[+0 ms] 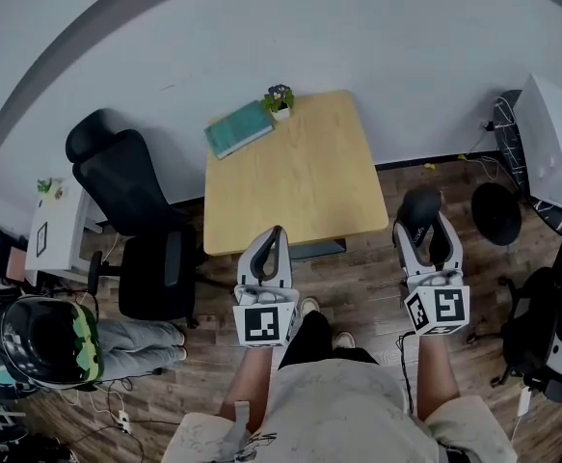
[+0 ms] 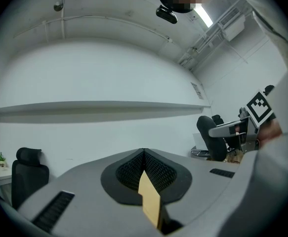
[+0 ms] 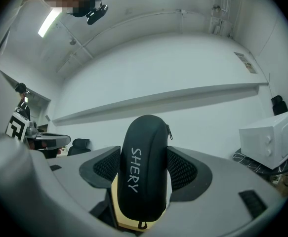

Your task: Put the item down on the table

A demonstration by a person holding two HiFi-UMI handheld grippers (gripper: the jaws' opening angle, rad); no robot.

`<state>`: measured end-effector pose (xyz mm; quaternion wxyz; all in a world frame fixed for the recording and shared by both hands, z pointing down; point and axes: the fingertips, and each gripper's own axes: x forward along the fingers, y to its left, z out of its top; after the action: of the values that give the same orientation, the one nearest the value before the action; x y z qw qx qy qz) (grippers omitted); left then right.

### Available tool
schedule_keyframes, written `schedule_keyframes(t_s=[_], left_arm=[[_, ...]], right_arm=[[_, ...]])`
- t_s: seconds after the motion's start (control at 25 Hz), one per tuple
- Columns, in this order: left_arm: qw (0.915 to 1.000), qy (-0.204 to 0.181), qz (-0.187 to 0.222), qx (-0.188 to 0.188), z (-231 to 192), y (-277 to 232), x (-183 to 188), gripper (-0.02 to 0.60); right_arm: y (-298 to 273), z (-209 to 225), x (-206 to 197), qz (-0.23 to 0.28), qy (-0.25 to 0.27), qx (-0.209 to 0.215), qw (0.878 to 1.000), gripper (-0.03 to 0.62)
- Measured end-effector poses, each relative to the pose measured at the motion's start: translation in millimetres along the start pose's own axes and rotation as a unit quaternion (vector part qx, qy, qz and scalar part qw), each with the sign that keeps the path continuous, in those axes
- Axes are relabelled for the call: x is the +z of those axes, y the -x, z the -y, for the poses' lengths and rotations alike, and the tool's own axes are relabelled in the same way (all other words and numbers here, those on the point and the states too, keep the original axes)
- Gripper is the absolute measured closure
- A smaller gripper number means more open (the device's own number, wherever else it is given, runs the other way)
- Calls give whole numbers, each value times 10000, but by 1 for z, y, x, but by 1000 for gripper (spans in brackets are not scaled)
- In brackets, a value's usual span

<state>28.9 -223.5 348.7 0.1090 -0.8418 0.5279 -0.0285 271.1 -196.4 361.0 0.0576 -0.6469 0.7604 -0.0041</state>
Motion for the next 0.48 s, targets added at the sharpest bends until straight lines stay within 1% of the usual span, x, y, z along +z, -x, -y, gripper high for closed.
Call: schedule_keyframes(t_s=[0.24, 0.4, 0.48], left_arm=[[10000, -4, 12, 64, -4, -5, -5, 575], [10000, 16, 55, 53, -9, -8, -16, 575], [9999, 0, -64, 123, -12, -8, -21, 575]], right_arm=[[-7, -1, -8, 37, 41, 14, 10000, 287], [-14, -3, -12, 56, 24, 31, 10000, 287], [-17, -3, -16, 30, 35, 64, 10000, 287]])
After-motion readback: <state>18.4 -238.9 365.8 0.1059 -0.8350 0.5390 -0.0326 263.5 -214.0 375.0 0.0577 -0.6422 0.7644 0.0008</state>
